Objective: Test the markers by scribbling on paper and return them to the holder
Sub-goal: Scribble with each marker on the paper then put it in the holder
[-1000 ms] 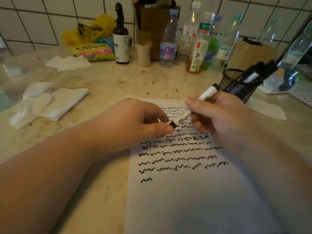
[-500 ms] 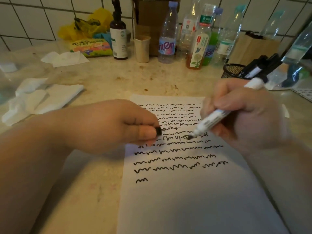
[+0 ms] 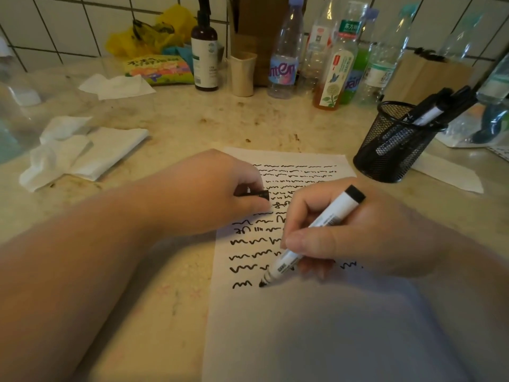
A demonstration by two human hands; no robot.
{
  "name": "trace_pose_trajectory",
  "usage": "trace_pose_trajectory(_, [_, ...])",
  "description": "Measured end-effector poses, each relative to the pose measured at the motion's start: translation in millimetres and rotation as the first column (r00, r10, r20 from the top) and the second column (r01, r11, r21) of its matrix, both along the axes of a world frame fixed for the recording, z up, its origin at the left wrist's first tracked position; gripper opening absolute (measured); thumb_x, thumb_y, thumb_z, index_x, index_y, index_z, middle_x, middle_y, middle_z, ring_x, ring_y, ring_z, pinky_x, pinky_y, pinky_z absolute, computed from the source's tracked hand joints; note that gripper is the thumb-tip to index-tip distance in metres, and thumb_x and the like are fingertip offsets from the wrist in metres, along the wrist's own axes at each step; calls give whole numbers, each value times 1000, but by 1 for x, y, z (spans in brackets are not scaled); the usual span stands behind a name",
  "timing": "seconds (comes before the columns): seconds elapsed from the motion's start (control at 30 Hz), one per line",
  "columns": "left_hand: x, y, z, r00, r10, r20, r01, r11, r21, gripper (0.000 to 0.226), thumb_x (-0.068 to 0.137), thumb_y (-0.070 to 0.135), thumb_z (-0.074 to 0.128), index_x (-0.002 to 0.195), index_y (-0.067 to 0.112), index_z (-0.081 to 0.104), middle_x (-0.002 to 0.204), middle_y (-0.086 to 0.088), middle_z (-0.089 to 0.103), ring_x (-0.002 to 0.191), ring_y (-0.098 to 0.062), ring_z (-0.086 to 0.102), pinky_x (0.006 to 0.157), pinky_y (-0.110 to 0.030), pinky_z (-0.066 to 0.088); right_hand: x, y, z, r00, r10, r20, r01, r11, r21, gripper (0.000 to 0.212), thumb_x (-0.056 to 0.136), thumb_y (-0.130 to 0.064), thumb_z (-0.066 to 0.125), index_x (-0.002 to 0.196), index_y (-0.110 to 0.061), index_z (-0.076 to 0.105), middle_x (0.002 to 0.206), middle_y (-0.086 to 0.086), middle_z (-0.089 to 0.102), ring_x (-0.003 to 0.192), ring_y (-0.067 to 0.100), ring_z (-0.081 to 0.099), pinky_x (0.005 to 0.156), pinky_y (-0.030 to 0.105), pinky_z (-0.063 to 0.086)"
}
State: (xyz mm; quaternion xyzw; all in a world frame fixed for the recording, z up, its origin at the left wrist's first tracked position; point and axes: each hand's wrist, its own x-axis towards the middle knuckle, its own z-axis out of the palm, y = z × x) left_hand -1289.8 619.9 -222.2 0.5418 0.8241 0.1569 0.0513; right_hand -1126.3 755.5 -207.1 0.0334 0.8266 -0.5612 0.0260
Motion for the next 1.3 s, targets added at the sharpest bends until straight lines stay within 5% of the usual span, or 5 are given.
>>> trace_pose_trajectory(0.83, [1,0,0,999,20,37,-21,1000,9,32,78,61,55,94,37,68,73,19,62,69,3,54,60,-21,44,-1,7,-3,998,-42,-35,45,995,94,13,79,-19,69,71,-9,68,63,16,70,52,28,62,49,35,50])
trace_pose_trajectory(0.97, [1,-2,3,998,26,63,-27,1000,12,36,76,64,50,92,38,70,72,16,65,66,0,56,58,-24,45,-1,12,-3,998,-26,-63,29,998,50,13,79,-19,70,69,-10,69,61,14,68,51,24,61,46,28,48])
trace_pose_trajectory(1.3, [4,-2,7,996,13,87,-16,999,42,27,85,52,55,105,39,68,80,17,68,74,0,60,68,-25,52,-11,30,-7,852,-449,-271,399,890,-220,18,84,-22,63,68,-16,70,53,6,56,46,19,45,45,30,33])
